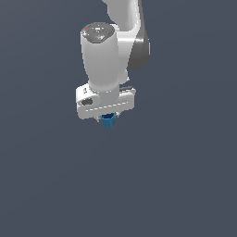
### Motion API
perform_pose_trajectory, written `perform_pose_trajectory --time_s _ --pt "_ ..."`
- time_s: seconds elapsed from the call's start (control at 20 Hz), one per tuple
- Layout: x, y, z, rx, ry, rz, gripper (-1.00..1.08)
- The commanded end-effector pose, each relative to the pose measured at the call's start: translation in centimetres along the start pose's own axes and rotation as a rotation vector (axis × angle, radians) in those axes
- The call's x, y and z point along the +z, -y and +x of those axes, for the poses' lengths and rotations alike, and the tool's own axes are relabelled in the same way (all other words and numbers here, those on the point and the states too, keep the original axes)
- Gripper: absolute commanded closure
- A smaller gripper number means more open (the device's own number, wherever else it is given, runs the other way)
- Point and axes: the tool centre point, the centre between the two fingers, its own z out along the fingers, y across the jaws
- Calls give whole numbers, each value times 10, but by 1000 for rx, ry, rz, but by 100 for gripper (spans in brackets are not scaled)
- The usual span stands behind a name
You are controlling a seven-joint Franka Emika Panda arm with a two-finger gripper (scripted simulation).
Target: Pick up the object and move it to a goal position.
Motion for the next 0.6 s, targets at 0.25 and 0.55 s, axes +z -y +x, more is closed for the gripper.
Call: perform_pose_trajectory --time_s 0.25,0.55 --pt "-37 -9 -11 -1 0 0 108" --pt "-40 -10 -11 0 0 0 108"
